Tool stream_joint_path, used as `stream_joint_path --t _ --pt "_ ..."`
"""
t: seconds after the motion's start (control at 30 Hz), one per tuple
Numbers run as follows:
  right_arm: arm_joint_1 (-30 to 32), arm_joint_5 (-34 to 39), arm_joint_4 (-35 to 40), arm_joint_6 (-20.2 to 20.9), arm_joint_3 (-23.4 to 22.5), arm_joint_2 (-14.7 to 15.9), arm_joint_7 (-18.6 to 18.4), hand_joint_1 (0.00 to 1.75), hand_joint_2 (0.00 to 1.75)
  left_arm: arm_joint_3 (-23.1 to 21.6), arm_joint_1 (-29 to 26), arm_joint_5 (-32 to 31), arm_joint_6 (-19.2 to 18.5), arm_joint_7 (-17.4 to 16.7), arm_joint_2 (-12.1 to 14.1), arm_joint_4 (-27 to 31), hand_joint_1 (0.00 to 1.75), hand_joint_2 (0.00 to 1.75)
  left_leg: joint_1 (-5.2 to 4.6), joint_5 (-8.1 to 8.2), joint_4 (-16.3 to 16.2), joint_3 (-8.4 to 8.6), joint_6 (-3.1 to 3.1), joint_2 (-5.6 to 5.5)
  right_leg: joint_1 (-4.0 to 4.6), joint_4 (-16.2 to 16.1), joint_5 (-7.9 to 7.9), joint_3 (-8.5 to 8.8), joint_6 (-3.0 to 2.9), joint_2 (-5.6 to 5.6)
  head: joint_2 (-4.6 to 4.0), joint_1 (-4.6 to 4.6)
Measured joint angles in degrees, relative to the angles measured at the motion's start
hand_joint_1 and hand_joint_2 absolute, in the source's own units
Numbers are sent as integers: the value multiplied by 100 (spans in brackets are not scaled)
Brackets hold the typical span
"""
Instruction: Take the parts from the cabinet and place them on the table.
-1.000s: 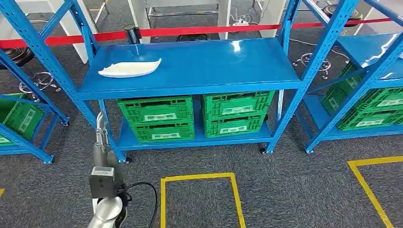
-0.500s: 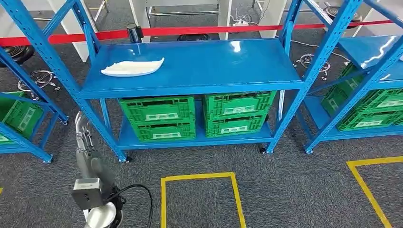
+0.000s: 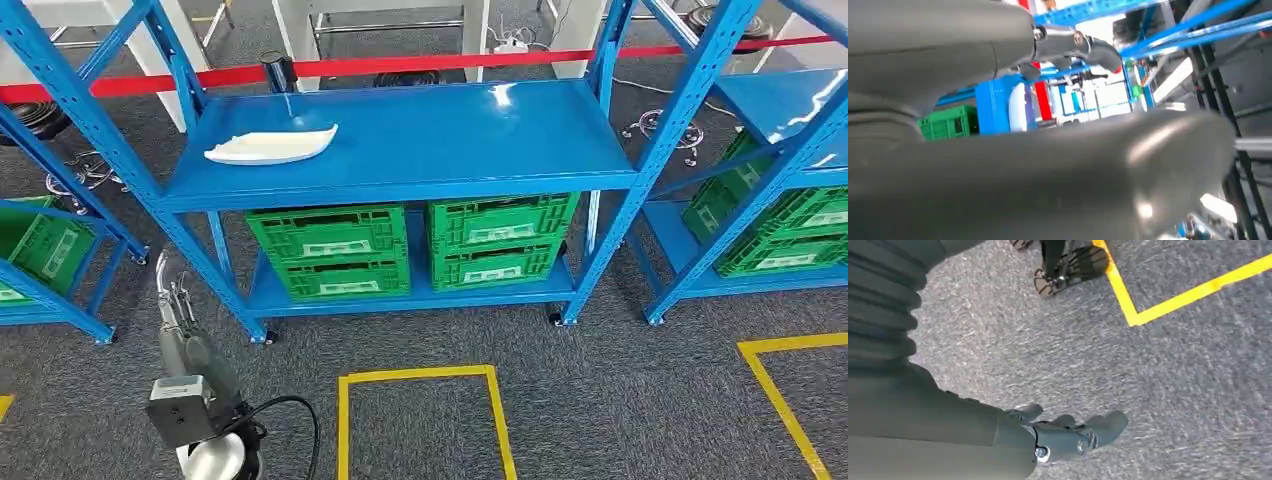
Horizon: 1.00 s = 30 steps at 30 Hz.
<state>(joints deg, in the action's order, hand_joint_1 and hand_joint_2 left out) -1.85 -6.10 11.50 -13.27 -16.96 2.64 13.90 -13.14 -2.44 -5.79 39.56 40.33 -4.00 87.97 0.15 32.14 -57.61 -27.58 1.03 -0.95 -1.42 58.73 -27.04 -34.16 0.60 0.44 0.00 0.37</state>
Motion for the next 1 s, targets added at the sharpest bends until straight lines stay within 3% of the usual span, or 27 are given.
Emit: stream_joint_path --t 0.03,0.07,0.13,0.17,0.2,0.23,0.27,0.3,0.33,0.47,0.5,0.53,0.57,0.63,0.67,0.7,0.73,0.77,0.8,0.83,0.87,0.97,1.0 --pt "-15 -65 0 35 -2 0 7 0 0 22 -6 91 0 0 9 0 0 0 1 121 -214 -94 38 26 -6 -3 -14 14 -29 -4 0 -35" --pt "-28 -113 0 37 -2 -2 -6 0 0 54 -20 142 -15 0 24 -2 0 0 8 323 -599 -300 66 33 -7 -3 -24 21 -50 -7 0 -68" --pt "-51 -229 0 0 -2 -26 -120 0 0 115 -54 146 -83 0 39 -26 0 0 19 693 -1548 -831 106 36 -3 -1 -43 29 -74 -20 0 -85" --pt "-56 -260 0 -18 0 -37 -155 0 0 159 -47 155 -122 0 46 -55 0 0 21 710 -1830 -1029 113 38 -1 2 -51 37 -76 -22 0 -92" --pt "-65 -264 0 -42 0 -46 -155 0 0 186 -31 164 -149 0 46 -79 0 0 22 570 -1791 -1060 110 39 -1 2 -62 56 -72 -22 0 -92" --pt "-81 -266 0 -77 0 -61 -153 0 0 210 9 164 -175 0 50 -113 0 0 22 302 -1492 -967 97 40 -2 4 -72 80 -64 -21 0 -105" --pt "-102 -271 0 -90 0 -72 -151 0 0 240 62 164 -186 0 55 -142 0 175 22 -10 -1031 -784 75 42 -3 5 -86 108 -48 -20 0 -120" --pt "-128 -266 2 -92 0 -79 -140 0 0 256 111 164 -195 0 52 -162 0 175 22 -292 -506 -565 53 53 -6 5 -98 139 -30 -19 0 -131" --pt "-155 -249 0 -92 -2 -81 -131 0 0 271 158 162 -195 0 55 -192 0 175 20 -364 -138 -423 29 73 1 5 -110 150 -4 -19 0 -142" --pt "-345 -573 2 -18 39 -70 -241 0 0 424 24 -29 5 0 52 -67 0 175 -36 -351 -84 -449 -120 64 18 -45 -80 154 151 -2 0 -122" --pt "-405 -690 4 -2 85 -55 -303 0 0 509 -66 -87 18 0 28 58 0 175 11 -398 -26 -393 -185 76 7 -19 -101 143 182 -4 0 -127" --pt "-465 -785 4 2 138 -52 -348 0 0 586 -169 -125 22 0 0 180 0 175 7 -405 -15 -383 -209 83 6 95 -190 106 196 -27 0 -100" --pt "-549 -876 4 -2 194 -46 -428 0 0 681 -293 -136 33 0 -37 336 0 175 7 -407 -14 -385 -239 92 9 425 -410 -45 203 -24 0 -62" --pt "-669 -957 4 -31 267 -13 -562 0 0 820 -554 -171 37 0 -92 529 0 175 -16 -395 -18 -388 -261 108 11 1391 -840 -503 227 -24 0 -35" --pt "-696 -975 4 -24 289 7 -608 0 0 874 -639 -179 39 0 -127 595 0 175 -20 -391 -24 -389 -269 87 14 1706 -912 -658 227 -24 0 -26" --pt "-703 -1005 4 -13 302 18 -647 0 0 924 -711 -203 44 0 -164 669 0 175 -23 -389 -29 -385 -269 28 19 1750 -850 -693 220 -23 0 -26" --pt "-708 -1021 4 6 315 35 -684 0 0 951 -753 -225 44 0 -184 719 0 175 -24 -386 -37 -380 -266 -22 23 1513 -659 -591 207 -22 0 -20" --pt "-709 -1012 4 17 330 53 -693 0 0 968 -758 -228 44 0 -212 763 0 175 -23 -381 -46 -376 -259 -72 25 1085 -406 -385 187 -12 0 -20" --pt "-705 -977 4 13 332 76 -686 0 0 973 -720 -223 42 0 -225 767 0 175 -23 -367 -60 -370 -254 -78 35 440 -105 -70 147 0 0 -9" --pt "-705 -970 4 -11 332 90 -678 0 0 962 -665 -208 44 0 -225 746 0 175 -20 -357 -76 -380 -239 -123 41 59 -68 98 109 36 0 5" --pt "-704 -966 2 -24 332 90 -667 0 0 946 -599 -203 42 0 -223 717 0 175 -69 -344 -126 -405 -199 -158 74 -11 -105 109 111 22 0 7" --pt "-639 -896 4 -18 332 92 -660 0 0 872 -342 -153 -53 0 -212 544 0 175 -29 -374 -53 -408 -97 -189 99 7 -91 90 29 22 0 2" --pt "-607 -900 4 -18 332 90 -660 0 0 848 -244 -151 -88 0 -197 489 0 175 -41 -357 -60 -414 -59 -191 49 -39 -58 102 -22 8 0 2"
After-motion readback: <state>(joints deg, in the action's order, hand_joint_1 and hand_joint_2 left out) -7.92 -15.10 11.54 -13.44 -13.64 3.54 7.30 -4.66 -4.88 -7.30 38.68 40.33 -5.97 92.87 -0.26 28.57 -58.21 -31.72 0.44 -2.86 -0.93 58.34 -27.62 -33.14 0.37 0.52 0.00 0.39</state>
